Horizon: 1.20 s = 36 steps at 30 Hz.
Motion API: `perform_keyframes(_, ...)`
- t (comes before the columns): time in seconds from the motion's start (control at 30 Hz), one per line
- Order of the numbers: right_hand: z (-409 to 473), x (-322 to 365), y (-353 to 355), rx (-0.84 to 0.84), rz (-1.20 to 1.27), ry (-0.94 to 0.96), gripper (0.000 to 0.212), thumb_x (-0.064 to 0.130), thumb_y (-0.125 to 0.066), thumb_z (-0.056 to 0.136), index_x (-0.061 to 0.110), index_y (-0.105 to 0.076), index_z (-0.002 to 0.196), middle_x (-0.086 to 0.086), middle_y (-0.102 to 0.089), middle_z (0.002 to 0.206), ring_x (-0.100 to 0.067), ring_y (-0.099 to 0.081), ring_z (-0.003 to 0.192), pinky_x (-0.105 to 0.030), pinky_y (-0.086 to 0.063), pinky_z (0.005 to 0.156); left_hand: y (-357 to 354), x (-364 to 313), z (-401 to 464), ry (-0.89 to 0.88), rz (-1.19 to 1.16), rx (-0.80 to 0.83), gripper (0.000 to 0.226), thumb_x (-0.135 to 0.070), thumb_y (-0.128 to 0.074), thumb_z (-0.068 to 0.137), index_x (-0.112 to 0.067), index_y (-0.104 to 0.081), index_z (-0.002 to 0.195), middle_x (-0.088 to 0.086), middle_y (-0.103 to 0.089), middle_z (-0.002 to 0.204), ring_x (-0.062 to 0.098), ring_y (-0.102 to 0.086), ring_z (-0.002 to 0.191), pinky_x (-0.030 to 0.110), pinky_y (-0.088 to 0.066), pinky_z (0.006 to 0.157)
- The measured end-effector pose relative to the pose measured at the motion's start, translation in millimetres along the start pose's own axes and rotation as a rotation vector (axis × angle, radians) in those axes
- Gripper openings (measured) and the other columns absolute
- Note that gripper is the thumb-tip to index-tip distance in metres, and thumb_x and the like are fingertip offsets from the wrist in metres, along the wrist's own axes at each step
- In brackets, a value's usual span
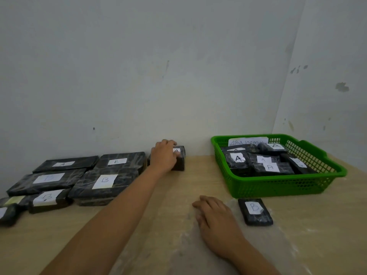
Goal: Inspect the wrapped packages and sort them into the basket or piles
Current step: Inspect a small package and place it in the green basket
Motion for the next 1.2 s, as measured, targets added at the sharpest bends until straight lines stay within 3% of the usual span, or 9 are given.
perform_keyframes(0.13,2,-1,0,-0.012,0.053,-0.007,0.071,0.054,-0.011,0.083,0.039,-0.049,0.141,0.016,-0.035,0.157,-0.006,-0.027,0.146,-0.027,-0.018,0.117,-11,13,38,-0.042,0.106,0.208,0.048,-0.047,-0.055,0.102,-0.027,-0.050,0.146,0.008,-0.049,0.149,0.031,-0.038,0.139,0.048,-0.032,0.111)
perform_keyframes(0.33,3,-3,-3,-0.028,0.105,-0.013,0.069,0.056,-0.018,0.082,0.036,-0.054,0.137,0.014,-0.040,0.155,-0.009,-0.030,0.146,-0.030,-0.019,0.116,-19,19,55,-0.081,0.117,0.401,0.073,-0.065,-0.054,0.096,-0.030,-0.036,0.157,0.007,-0.046,0.154,0.033,-0.031,0.145,0.053,-0.026,0.114)
perform_keyframes(0.5,3,0,-1,-0.050,0.101,-0.011,0.065,0.055,-0.021,0.084,0.035,-0.056,0.136,0.013,-0.043,0.153,-0.009,-0.032,0.145,-0.031,-0.020,0.116,-14,2,38,-0.147,0.017,0.372,0.071,-0.064,-0.070,0.086,-0.027,-0.050,0.144,0.003,-0.050,0.143,0.026,-0.040,0.136,0.047,-0.033,0.110)
perform_keyframes(0.63,2,0,-1,-0.037,0.094,-0.017,0.069,0.054,-0.019,0.083,0.034,-0.055,0.138,0.011,-0.042,0.154,-0.011,-0.031,0.146,-0.034,-0.021,0.117,-12,-11,11,-0.161,-0.219,0.394,0.069,-0.047,-0.087,0.076,-0.029,-0.043,0.126,-0.002,-0.051,0.131,0.020,-0.052,0.119,0.038,-0.048,0.095)
perform_keyframes(0.77,1,1,1,-0.033,0.089,-0.021,0.073,0.055,-0.016,0.082,0.031,-0.055,0.138,0.008,-0.043,0.154,-0.012,-0.032,0.146,-0.036,-0.021,0.117,-21,-21,-22,-0.186,-0.327,0.363,0.065,-0.040,-0.088,0.078,-0.027,-0.035,0.115,0.007,-0.062,0.117,0.030,-0.064,0.101,0.040,-0.053,0.082)
perform_keyframes(0.9,-1,3,3,0.006,0.073,-0.027,0.075,0.056,-0.012,0.082,0.032,-0.051,0.141,0.008,-0.040,0.156,-0.011,-0.028,0.147,-0.035,-0.019,0.119,-19,-23,-40,-0.154,-0.435,0.279,0.061,-0.035,-0.087,0.081,-0.025,-0.035,0.113,0.007,-0.062,0.113,0.021,-0.063,0.089,0.036,-0.054,0.080)
perform_keyframes(1.0,-2,3,5,0.009,0.072,-0.021,0.050,0.046,-0.034,0.099,0.030,-0.051,0.142,0.006,-0.041,0.155,-0.013,-0.029,0.147,-0.034,-0.019,0.118,-13,-22,-50,-0.097,-0.544,0.260,0.057,-0.029,-0.086,0.083,-0.022,-0.037,0.113,0.003,-0.059,0.113,0.021,-0.065,0.097,0.036,-0.060,0.083)
perform_keyframes(1.1,-2,1,8,0.009,0.092,-0.014,0.039,0.038,-0.048,0.103,0.028,-0.054,0.140,0.006,-0.044,0.150,-0.013,-0.033,0.143,-0.031,-0.021,0.117,1,-22,-64,-0.061,-0.609,0.213,0.054,-0.027,-0.083,0.086,-0.020,-0.038,0.113,-0.001,-0.055,0.106,0.007,-0.059,0.084,0.012,-0.050,0.065)
perform_keyframes(1.2,-2,-2,14,0.002,0.223,-0.040,0.034,0.034,-0.056,0.100,0.026,-0.059,0.133,0.006,-0.048,0.139,-0.013,-0.044,0.131,-0.025,-0.031,0.110,14,-17,-84,-0.001,-0.721,0.202,0.054,-0.034,-0.086,0.083,-0.025,-0.041,0.111,-0.002,-0.063,0.097,0.007,-0.060,0.075,0.020,-0.052,0.069)
Point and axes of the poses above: each hand's wrist, its own z-axis towards the middle knuckle, its own y-axis out of the back of the hand, x = y × z, the point moved 6 cm from there along z, towards the middle knuckle
